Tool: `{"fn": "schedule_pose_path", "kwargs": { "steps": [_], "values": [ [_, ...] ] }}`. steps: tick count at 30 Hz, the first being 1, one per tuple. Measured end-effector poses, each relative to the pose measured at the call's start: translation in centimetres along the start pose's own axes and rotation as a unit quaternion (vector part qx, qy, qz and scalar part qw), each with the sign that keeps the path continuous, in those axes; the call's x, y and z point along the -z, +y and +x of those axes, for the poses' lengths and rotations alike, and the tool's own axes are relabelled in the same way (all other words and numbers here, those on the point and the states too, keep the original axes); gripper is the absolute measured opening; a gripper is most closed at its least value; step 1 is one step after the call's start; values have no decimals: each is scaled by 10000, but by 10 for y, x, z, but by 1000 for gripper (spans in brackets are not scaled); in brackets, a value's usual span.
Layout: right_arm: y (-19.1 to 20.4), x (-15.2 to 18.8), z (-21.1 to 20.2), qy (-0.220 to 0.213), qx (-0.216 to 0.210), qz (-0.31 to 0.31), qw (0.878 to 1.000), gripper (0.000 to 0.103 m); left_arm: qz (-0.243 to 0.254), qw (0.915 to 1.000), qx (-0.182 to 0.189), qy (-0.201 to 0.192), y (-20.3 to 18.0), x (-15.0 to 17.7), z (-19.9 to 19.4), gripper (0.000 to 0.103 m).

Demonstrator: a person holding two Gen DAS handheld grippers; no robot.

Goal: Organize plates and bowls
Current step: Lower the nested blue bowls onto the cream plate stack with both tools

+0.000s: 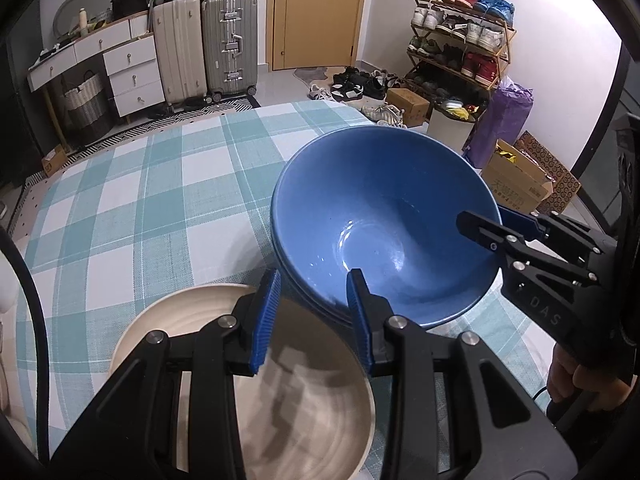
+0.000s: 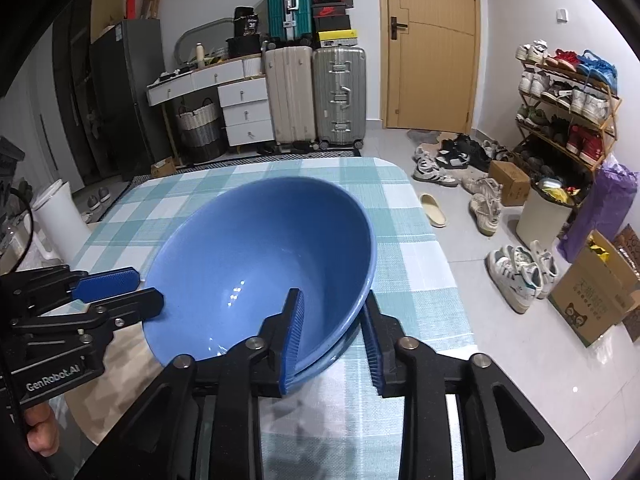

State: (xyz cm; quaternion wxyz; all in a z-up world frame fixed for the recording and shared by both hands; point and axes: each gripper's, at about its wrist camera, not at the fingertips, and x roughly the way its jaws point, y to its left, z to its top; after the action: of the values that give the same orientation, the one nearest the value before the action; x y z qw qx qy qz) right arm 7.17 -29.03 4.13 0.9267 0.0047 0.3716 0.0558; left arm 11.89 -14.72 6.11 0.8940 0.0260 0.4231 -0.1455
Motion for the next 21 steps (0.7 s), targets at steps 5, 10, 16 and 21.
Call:
{"fn": "schedule_pose_path", "kwargs": {
  "steps": [5,10,16,21],
  "values": [
    [2,3,2,61,42,-19,10000,29,-34,10000,43,20,2,1,2,30],
    [-2,4,6,125,9,28,9999,34,-111,9999,111,41,7,1,3,33],
    [-12,6,6,143,-216,212,9994,57,-274,9995,163,38,20,0,3,51],
    [-22,6,3,90,-296,387,9988,83,-598,9975,371,-73,36,-3,1,81]
  ]
}}
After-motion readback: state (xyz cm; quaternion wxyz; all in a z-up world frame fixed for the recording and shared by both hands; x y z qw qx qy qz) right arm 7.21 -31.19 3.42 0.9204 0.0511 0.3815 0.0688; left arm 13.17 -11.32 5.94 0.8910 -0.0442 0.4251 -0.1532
